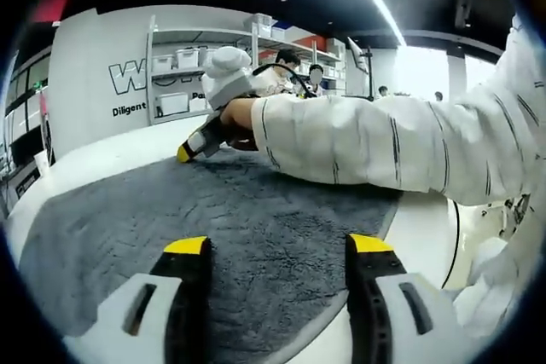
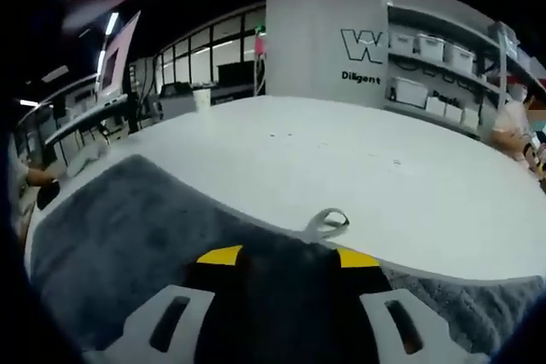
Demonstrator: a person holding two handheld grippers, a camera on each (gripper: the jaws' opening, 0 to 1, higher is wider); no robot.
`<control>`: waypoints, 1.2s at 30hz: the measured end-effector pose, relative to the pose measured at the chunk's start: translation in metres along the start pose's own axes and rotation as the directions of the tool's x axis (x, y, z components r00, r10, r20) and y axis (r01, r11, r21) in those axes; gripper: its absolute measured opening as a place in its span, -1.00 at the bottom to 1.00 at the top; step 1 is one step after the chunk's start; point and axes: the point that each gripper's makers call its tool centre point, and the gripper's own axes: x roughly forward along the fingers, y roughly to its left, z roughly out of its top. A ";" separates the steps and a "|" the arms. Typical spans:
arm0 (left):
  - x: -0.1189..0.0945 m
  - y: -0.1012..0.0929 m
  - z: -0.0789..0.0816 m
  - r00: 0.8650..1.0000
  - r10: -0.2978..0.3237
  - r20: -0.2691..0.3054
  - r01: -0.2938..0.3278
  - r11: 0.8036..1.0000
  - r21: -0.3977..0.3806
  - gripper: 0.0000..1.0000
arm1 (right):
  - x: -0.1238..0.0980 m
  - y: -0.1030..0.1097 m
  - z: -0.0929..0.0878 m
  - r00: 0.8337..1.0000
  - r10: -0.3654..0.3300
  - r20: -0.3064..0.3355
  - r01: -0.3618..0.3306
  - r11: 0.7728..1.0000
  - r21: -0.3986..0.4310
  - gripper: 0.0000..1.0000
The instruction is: Open the folded towel by lifting each exposed corner and separating the folded layers until the towel lies flat within the target outline without major curled edges
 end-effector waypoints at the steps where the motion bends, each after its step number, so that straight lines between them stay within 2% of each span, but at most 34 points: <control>1: 0.000 0.000 0.000 1.000 -0.001 -0.001 0.001 1.000 0.002 0.28 | -0.001 0.001 0.000 1.000 0.005 0.002 -0.005 1.000 -0.004 -0.17; 4: 0.001 0.001 0.000 1.000 -0.005 -0.001 0.005 1.000 0.011 0.39 | -0.003 0.002 -0.001 1.000 0.015 0.009 -0.015 1.000 -0.004 -0.04; 8: 0.001 0.002 0.001 1.000 -0.004 -0.010 0.004 1.000 0.003 0.54 | -0.002 0.000 0.002 1.000 0.028 0.012 -0.028 1.000 0.012 -0.07; 10: 0.001 0.001 0.002 1.000 -0.017 -0.024 0.017 1.000 -0.016 0.57 | 0.001 -0.003 0.006 0.999 0.051 0.016 -0.051 0.998 0.026 -0.07; 11: 0.001 -0.002 0.002 0.998 -0.050 -0.030 0.049 0.999 -0.023 0.58 | -0.001 -0.002 0.012 0.996 0.082 0.036 -0.083 0.996 0.029 -0.08; 12: 0.000 -0.003 0.005 0.997 -0.068 -0.019 0.068 0.997 -0.041 0.58 | -0.005 -0.003 0.016 0.994 0.095 0.050 -0.096 0.995 0.027 -0.09; 13: -0.004 -0.006 0.015 0.993 -0.111 0.036 0.115 0.988 -0.101 0.59 | -0.013 -0.003 0.019 0.989 0.137 0.059 -0.137 0.990 0.008 -0.10; 16: -0.009 0.001 0.023 0.991 -0.118 0.061 0.125 0.984 -0.128 0.65 | -0.019 -0.003 0.023 0.982 0.171 0.075 -0.171 0.985 -0.004 -0.09; 17: -0.024 0.029 0.040 0.989 -0.107 0.099 0.119 0.985 -0.124 0.69 | -0.036 0.006 0.020 0.968 0.240 0.075 -0.236 0.970 -0.060 -0.09; 19: -0.028 0.043 0.046 0.988 -0.112 0.111 0.125 0.985 -0.122 0.80 | -0.039 0.010 0.021 0.957 0.280 0.079 -0.273 0.958 -0.088 -0.09; 20: -0.034 0.074 0.054 0.986 -0.127 0.105 0.134 0.989 -0.064 0.84 | -0.044 0.011 0.019 0.950 0.305 0.071 -0.296 0.948 -0.119 -0.07; 22: -0.038 0.110 0.058 0.991 -0.112 0.070 0.111 0.994 0.013 0.91 | -0.046 0.017 0.020 0.937 0.342 0.070 -0.330 0.933 -0.146 -0.06; 23: -0.038 0.120 0.060 0.990 -0.117 0.073 0.116 0.993 0.022 0.95 | -0.047 0.020 0.020 0.930 0.360 0.069 -0.346 0.924 -0.160 -0.04; 26: -0.038 0.149 0.064 0.986 -0.150 0.074 0.148 0.988 0.035 0.98 | -0.050 0.038 0.018 0.900 0.435 0.035 -0.416 0.880 -0.229 -0.01; 27: -0.036 0.164 0.068 0.974 -0.201 0.105 0.203 0.979 -0.001 0.98 | -0.047 0.045 0.019 0.885 0.466 0.021 -0.445 0.856 -0.262 0.01; 28: -0.029 0.183 0.062 0.976 -0.199 0.090 0.200 0.980 -0.001 0.98 | -0.044 0.052 0.018 0.869 0.494 -0.006 -0.474 0.832 -0.288 0.03; 29: -0.023 0.202 0.056 0.977 -0.197 0.075 0.198 0.980 -0.001 0.98 | -0.042 0.066 0.013 0.858 0.511 -0.051 -0.496 0.797 -0.344 0.05; 30: -0.011 0.222 0.041 0.984 -0.178 0.025 0.178 0.984 0.008 0.98 | -0.040 0.068 0.013 0.853 0.518 -0.057 -0.503 0.790 -0.351 0.05; 31: -0.005 0.228 0.035 0.984 -0.181 0.002 0.181 0.984 0.009 0.98 | -0.037 0.072 0.014 0.843 0.535 -0.065 -0.520 0.777 -0.354 0.05; 32: -0.002 0.231 0.033 0.983 -0.183 0.005 0.183 0.983 0.002 0.98 | -0.038 0.076 0.013 0.837 0.543 -0.069 -0.530 0.771 -0.354 0.05; 33: 0.002 0.232 0.029 0.980 -0.201 -0.005 0.201 0.980 -0.002 0.98 | -0.040 0.085 0.010 0.823 0.563 -0.074 -0.547 0.752 -0.368 0.05; 34: 0.007 0.234 0.024 0.978 -0.210 -0.018 0.210 0.978 -0.014 0.98 | -0.036 0.087 0.012 0.816 0.571 -0.088 -0.558 0.738 -0.380 0.05; 35: 0.008 0.235 0.022 0.978 -0.207 -0.024 0.207 0.978 -0.012 0.98 | -0.034 0.088 0.012 0.814 0.573 -0.092 -0.560 0.734 -0.384 0.05; 36: 0.012 0.242 0.012 0.981 -0.181 -0.073 0.182 0.983 0.016 0.98 | -0.030 0.093 0.009 0.804 0.583 -0.118 -0.576 0.714 -0.398 0.05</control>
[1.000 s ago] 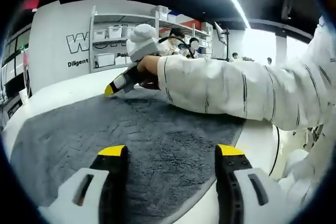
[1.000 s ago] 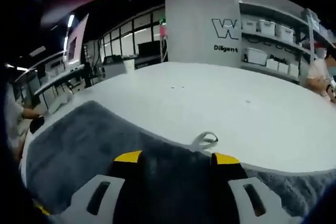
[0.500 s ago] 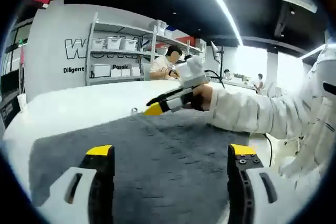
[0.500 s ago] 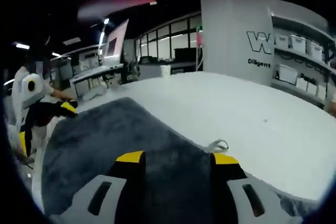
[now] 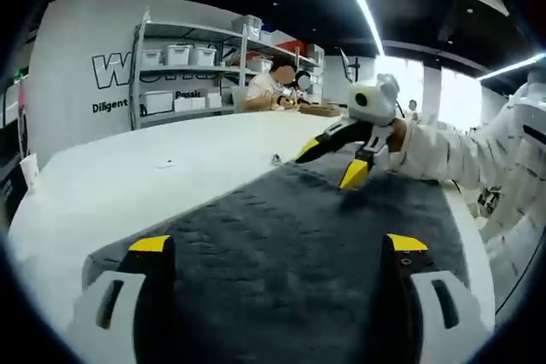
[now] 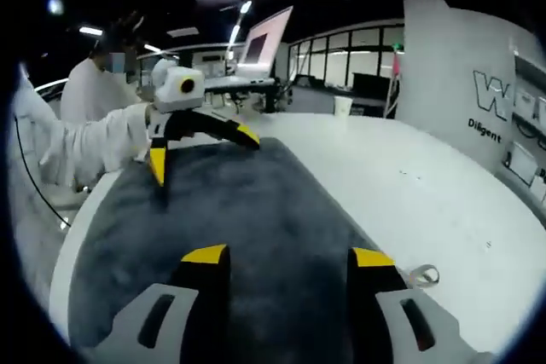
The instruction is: Open the folded towel by lifting each exposed corner and separating the folded layers until the towel lies flat within the target outline without major curled edges
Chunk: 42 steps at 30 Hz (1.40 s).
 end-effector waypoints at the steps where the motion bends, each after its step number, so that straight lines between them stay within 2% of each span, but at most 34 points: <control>1: 0.000 0.001 -0.001 1.000 0.004 -0.008 -0.004 1.000 0.005 0.98 | 0.001 0.000 0.000 1.000 0.002 -0.002 -0.002 1.000 -0.002 0.06; 5: 0.004 0.001 -0.004 1.000 -0.012 -0.018 0.012 1.000 0.001 0.98 | 0.012 0.010 -0.003 0.999 0.034 -0.027 -0.034 0.999 -0.028 0.03; 6: 0.005 0.002 -0.008 0.999 -0.010 -0.035 0.011 1.000 0.008 0.98 | 0.014 0.011 -0.004 0.999 0.038 -0.035 -0.039 0.999 -0.034 0.03; 8: 0.004 0.009 -0.023 0.993 0.026 -0.111 -0.019 0.998 0.064 0.98 | 0.019 0.009 -0.006 0.998 0.047 -0.048 -0.049 0.998 -0.036 0.03; 9: 0.004 0.005 -0.015 0.998 0.005 -0.065 -0.003 0.999 0.037 0.98 | 0.021 0.010 -0.007 0.997 0.054 -0.051 -0.056 0.998 -0.029 0.03; 10: 0.002 0.005 -0.016 0.998 0.006 -0.063 -0.004 1.000 0.026 0.96 | 0.023 0.010 -0.009 0.996 0.063 -0.058 -0.065 0.998 -0.018 0.04; 13: 0.000 0.007 -0.017 0.997 0.015 -0.075 -0.012 0.999 0.038 0.95 | 0.028 0.014 -0.009 0.994 0.099 -0.045 -0.098 0.995 0.016 0.01; 34: -0.001 0.007 -0.018 0.997 0.021 -0.078 -0.018 0.999 0.036 0.96 | 0.034 0.019 -0.006 0.994 0.106 -0.039 -0.106 0.994 0.007 0.01; 39: -0.001 0.007 -0.018 0.997 0.019 -0.078 -0.016 0.999 0.038 0.96 | 0.021 0.016 -0.006 0.994 0.108 -0.015 -0.108 0.994 0.016 0.04; 42: -0.001 0.007 -0.018 0.997 0.019 -0.080 -0.016 0.999 0.039 0.96 | -0.007 0.008 -0.009 0.997 0.082 -0.012 -0.082 0.997 -0.011 0.07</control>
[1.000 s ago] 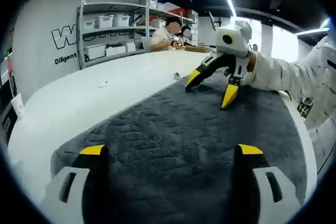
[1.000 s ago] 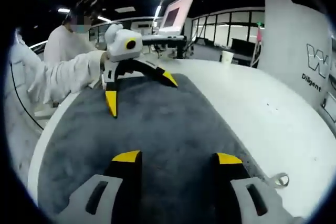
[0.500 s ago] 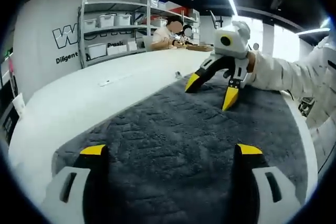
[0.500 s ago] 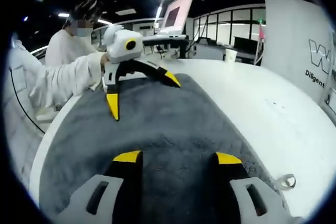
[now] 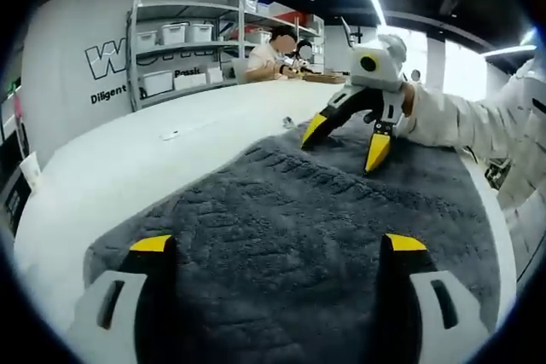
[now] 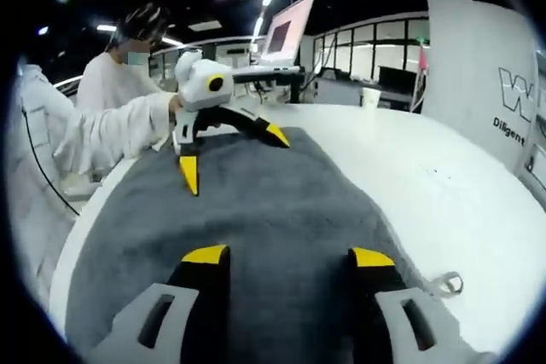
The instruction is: Open the folded towel by lifting each exposed corner and separating the folded layers until the towel lies flat within the target outline without major curled edges
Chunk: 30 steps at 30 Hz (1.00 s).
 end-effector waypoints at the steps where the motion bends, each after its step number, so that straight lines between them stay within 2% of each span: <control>1: 0.000 0.000 0.000 1.000 0.000 0.000 0.000 1.000 0.001 0.96 | -0.005 -0.001 -0.002 1.000 -0.001 -0.002 0.001 1.000 -0.004 0.08; 5: 0.000 -0.001 0.000 1.000 -0.003 0.000 0.003 1.000 0.003 0.96 | -0.055 -0.010 -0.016 1.000 -0.023 -0.002 0.023 1.000 -0.010 0.19; 11: 0.000 0.000 0.000 1.000 -0.003 -0.001 0.003 1.000 0.004 0.95 | -0.127 -0.042 -0.052 0.992 -0.120 -0.031 0.121 0.992 0.036 0.38; 15: 0.000 0.001 0.000 1.000 -0.003 -0.002 0.003 1.000 0.005 0.95 | -0.163 -0.056 -0.084 0.987 -0.141 -0.081 0.147 0.985 0.084 0.57; 18: 0.001 0.001 0.000 1.000 -0.004 -0.007 0.004 1.000 0.005 0.95 | -0.183 -0.064 -0.105 0.979 -0.159 -0.126 0.172 0.980 0.101 0.58; 24: 0.001 0.002 0.000 1.000 -0.005 -0.021 0.005 1.000 0.007 0.96 | -0.203 -0.073 -0.135 0.961 -0.186 -0.203 0.209 0.973 0.101 0.61; 30: 0.001 0.002 0.000 1.000 -0.006 -0.026 0.007 1.000 0.008 0.96 | -0.204 -0.074 -0.152 0.961 -0.153 -0.229 0.187 0.974 0.131 0.72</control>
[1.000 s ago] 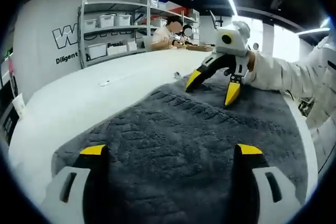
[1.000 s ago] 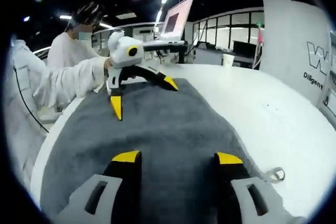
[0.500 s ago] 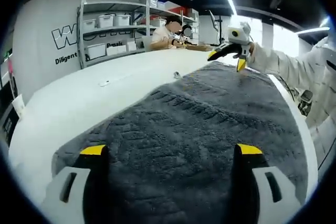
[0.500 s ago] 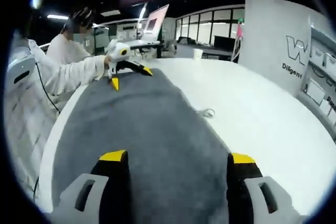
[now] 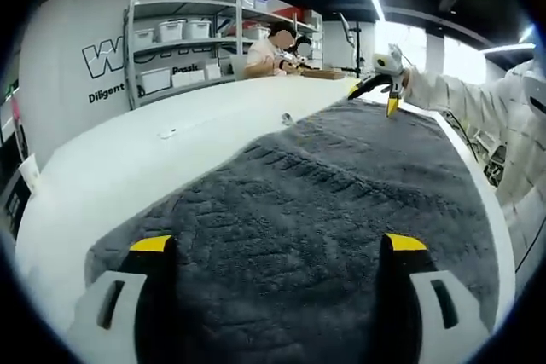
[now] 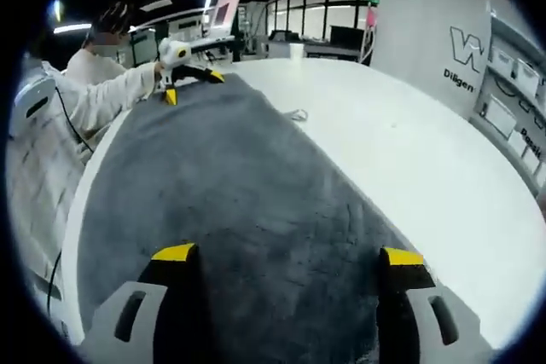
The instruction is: Open the folded towel by lifting each exposed corner and separating the folded layers until the towel lies flat within the target outline without major curled edges
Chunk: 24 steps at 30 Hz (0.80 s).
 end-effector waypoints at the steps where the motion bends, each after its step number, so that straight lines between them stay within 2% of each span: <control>1: 0.000 0.000 0.000 1.000 0.000 -0.002 0.000 1.000 0.000 0.96 | 0.000 -0.001 -0.004 1.000 0.001 -0.010 -0.001 1.000 0.001 0.73; 3: 0.000 0.000 0.000 1.000 -0.003 -0.006 0.003 1.000 0.002 0.96 | -0.001 -0.003 -0.012 0.999 0.007 -0.035 -0.007 1.000 0.015 0.72; 6: -0.001 0.002 -0.001 1.000 -0.008 -0.004 0.008 1.000 0.005 0.97 | -0.003 -0.002 -0.012 1.000 0.018 -0.011 -0.018 0.999 0.029 0.72; 24: -0.004 0.003 -0.003 1.000 -0.007 -0.001 0.007 1.000 0.004 0.98 | -0.008 0.000 -0.018 1.000 0.017 0.001 -0.017 1.000 0.008 0.79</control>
